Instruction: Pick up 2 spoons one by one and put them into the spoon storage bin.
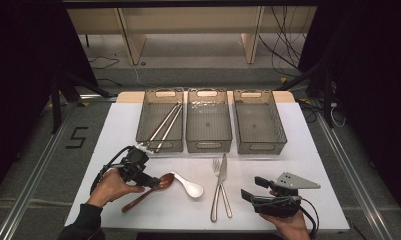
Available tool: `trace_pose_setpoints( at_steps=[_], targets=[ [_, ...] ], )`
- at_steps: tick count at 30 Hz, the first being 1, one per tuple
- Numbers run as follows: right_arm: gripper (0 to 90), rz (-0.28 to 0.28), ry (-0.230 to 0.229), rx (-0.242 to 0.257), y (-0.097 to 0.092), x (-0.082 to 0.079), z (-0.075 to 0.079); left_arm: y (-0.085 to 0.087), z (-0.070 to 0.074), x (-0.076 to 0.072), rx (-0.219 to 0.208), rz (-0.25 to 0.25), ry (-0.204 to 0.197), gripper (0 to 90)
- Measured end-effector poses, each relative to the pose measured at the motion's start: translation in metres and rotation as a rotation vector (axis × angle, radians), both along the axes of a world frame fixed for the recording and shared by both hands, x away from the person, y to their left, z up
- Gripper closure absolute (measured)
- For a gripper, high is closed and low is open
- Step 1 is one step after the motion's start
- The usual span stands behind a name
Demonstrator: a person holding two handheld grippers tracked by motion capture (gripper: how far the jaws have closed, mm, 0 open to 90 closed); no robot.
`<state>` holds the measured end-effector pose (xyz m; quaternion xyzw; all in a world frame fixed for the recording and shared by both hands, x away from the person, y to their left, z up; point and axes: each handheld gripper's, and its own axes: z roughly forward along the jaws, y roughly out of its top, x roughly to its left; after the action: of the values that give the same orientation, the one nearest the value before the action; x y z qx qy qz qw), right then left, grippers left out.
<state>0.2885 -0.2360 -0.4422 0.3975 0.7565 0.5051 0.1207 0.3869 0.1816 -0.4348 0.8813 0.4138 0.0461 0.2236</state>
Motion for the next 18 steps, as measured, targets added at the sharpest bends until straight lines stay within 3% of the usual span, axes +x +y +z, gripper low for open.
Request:
trace_pose_setpoints(
  at_steps=[9,18],
  targets=[
    [30.3,0.002,-0.001,-0.002,-0.001,0.0,0.0,-0.004,0.001,-0.004,0.052,-0.034,0.035,23.5],
    [30.4,0.001,-0.003,-0.012,0.001,-0.002,0.001,-0.011,-0.005,-0.008,0.099,-0.098,0.088,37.7]
  ],
)
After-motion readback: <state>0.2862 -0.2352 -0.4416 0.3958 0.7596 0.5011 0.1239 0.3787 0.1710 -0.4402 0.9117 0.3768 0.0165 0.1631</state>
